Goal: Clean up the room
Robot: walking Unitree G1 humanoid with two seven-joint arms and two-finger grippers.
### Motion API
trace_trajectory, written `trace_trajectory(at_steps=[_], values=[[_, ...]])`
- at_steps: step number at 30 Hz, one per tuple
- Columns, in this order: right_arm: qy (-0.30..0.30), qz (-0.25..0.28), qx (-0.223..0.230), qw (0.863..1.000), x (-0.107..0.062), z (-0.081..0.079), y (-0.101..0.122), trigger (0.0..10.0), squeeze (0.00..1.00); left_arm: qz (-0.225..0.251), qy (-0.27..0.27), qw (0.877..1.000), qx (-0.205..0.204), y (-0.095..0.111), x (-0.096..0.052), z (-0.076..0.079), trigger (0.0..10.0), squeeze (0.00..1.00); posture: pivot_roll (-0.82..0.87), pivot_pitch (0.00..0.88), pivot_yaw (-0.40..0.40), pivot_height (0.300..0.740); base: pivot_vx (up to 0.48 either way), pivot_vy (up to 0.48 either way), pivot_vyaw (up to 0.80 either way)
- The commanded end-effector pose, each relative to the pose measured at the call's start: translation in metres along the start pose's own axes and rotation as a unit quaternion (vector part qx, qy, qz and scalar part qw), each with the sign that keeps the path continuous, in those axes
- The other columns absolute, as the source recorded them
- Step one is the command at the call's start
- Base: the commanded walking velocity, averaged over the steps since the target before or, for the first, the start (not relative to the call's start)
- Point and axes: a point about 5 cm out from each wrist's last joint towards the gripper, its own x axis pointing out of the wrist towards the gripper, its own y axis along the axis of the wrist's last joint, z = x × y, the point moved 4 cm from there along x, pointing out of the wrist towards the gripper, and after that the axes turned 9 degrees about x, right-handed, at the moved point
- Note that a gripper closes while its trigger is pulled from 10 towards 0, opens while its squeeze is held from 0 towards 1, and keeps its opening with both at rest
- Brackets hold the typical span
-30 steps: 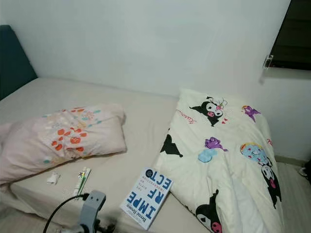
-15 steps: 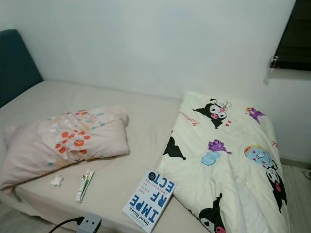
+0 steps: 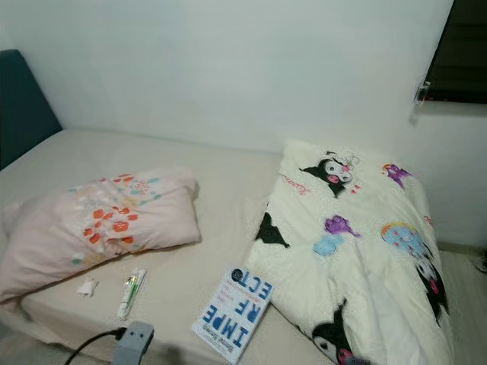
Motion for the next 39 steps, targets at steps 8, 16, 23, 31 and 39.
trace_trajectory(at_steps=[8, 16, 23, 31, 39], values=[[0.114, 0.076, -0.045, 0.989, 0.025, -0.067, 0.088, 10.0, 0.0, -0.024, 0.027, 0.999, -0.014, -0.01, -0.002, -0.009, 10.0, 0.0, 0.03, 0.027, 0.025, 0.74, 0.0, 0.0, 0.0], [0.063, 0.049, -0.039, 0.996, 0.023, -0.045, 0.069, 10.0, 0.0, -0.058, 0.025, 0.998, -0.014, -0.028, -0.005, -0.007, 10.0, 0.0, 0.03, 0.031, 0.023, 0.74, -0.221, 0.0, 0.0], [0.05, 0.045, -0.03, 0.997, 0.022, -0.038, 0.065, 10.0, 0.0, -0.054, 0.033, 0.998, -0.011, -0.026, -0.005, -0.009, 10.0, 0.0, 0.02, 0.033, 0.027, 0.74, -0.466, 0.0, 0.0], [0.05, 0.054, -0.027, 0.997, 0.022, -0.04, 0.07, 10.0, 0.0, -0.051, 0.036, 0.998, 0.004, -0.022, -0.004, -0.01, 10.0, 0.0, 0.01, 0.033, 0.028, 0.74, 0.0, 0.0, 0.0], [0.056, 0.063, -0.024, 0.996, 0.023, -0.044, 0.074, 10.0, 0.0, -0.057, 0.036, 0.998, 0.01, -0.025, -0.004, -0.007, 10.0, 0.0, 0.01, 0.034, 0.026, 0.74, 0.0, 0.0, 0.0]])
